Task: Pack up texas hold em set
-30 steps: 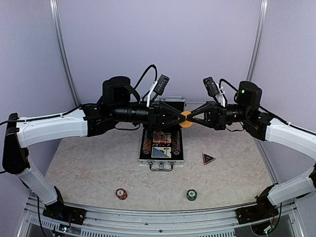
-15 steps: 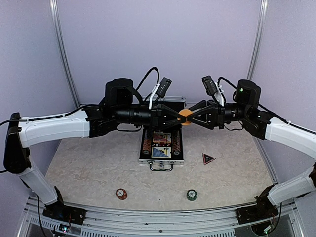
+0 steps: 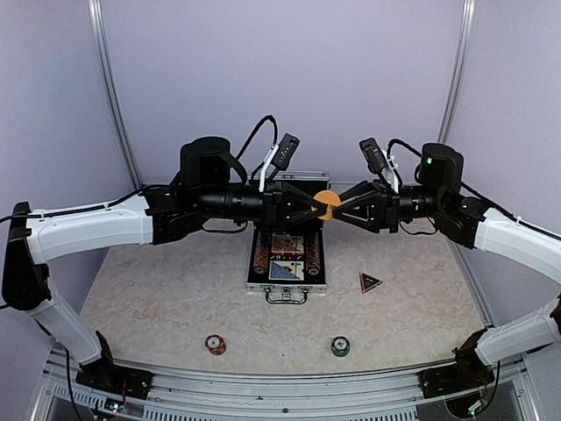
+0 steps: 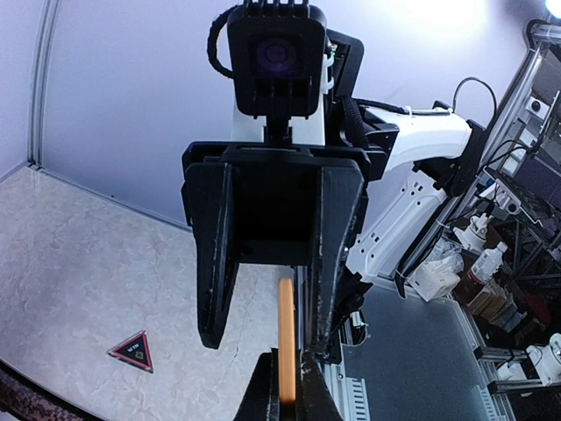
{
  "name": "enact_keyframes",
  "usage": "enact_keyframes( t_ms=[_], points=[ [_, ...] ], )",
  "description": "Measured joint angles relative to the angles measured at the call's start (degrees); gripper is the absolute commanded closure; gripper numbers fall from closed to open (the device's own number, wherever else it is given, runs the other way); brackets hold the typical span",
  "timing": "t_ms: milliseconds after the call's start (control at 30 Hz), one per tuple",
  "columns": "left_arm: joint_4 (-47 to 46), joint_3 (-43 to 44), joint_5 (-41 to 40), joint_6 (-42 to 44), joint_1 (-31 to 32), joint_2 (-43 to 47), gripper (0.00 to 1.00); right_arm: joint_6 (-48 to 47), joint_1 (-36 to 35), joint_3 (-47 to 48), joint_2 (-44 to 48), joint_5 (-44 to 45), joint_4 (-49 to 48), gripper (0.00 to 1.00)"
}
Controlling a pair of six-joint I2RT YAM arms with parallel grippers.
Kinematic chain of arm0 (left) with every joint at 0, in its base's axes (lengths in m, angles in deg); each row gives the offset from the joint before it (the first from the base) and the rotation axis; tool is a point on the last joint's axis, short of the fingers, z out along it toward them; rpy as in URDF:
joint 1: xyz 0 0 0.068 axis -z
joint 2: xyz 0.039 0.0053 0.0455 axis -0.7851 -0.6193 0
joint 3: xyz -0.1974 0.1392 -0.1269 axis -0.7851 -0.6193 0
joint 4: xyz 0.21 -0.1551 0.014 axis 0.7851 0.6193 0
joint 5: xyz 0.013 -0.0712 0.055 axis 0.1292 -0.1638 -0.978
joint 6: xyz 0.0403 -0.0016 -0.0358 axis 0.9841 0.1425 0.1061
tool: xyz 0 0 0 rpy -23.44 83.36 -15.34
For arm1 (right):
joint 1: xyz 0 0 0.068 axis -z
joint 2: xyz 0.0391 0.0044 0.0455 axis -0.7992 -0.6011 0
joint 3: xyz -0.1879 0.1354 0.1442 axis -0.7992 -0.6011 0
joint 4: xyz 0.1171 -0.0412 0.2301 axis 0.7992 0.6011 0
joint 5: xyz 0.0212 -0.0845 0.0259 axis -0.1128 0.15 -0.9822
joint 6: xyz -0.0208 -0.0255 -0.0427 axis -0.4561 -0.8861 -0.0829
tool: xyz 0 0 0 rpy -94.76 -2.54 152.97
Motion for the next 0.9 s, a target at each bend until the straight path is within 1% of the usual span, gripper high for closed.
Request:
enact_keyframes(
  t_ms=[200,267,300,333,400,433,467,533,633,700,800,900],
  points=[
    [0.0,-0.8,0.0,0.0,0.0,0.2,1.00,0.0,0.0,0.0,0.0,0.0,0.1,0.77],
    [0.0,-0.9,0.0,0.0,0.0,0.2,1.00,0.3,0.0,0.0,0.0,0.0,-0.2,0.86],
    [0.0,-0.9,0.0,0.0,0.0,0.2,1.00,0.4,0.0,0.0,0.0,-0.1,-0.5,0.94],
    [0.0,-0.9,-0.1,0.0,0.0,0.2,1.00,0.9,0.0,0.0,0.0,-0.3,-0.8,1.00],
    [0.0,-0.9,-0.4,0.1,0.0,0.2,0.99,1.7,0.0,0.1,0.0,-1.0,-1.1,1.00],
    [-0.2,-1.0,-0.4,0.5,0.0,0.2,0.94,1.9,0.0,0.2,0.0,-1.2,-1.2,1.00],
    [-0.2,-1.0,-0.5,0.5,0.0,0.2,0.85,2.0,0.0,0.2,-0.1,-1.3,-1.1,1.00],
    [-0.2,-1.0,-0.6,0.7,0.0,0.2,0.61,1.8,0.0,0.3,-0.1,-1.3,-1.1,1.00],
    [0.2,-1.3,-1.5,0.4,0.0,0.4,0.43,1.3,0.4,0.6,-0.1,-0.7,-0.8,1.00],
    [0.4,-2.0,-2.1,0.4,-0.2,0.9,0.29,1.0,1.1,1.0,-0.1,-0.2,-0.3,1.00],
    [0.8,-4.2,-3.6,0.1,-0.7,3.0,0.13,0.6,3.8,1.9,0.0,1.2,0.6,1.00],
    [1.5,-7.4,-5.4,-0.1,-1.9,6.8,0.03,-0.4,8.4,5.1,-0.4,5.9,3.7,1.00]
  ],
)
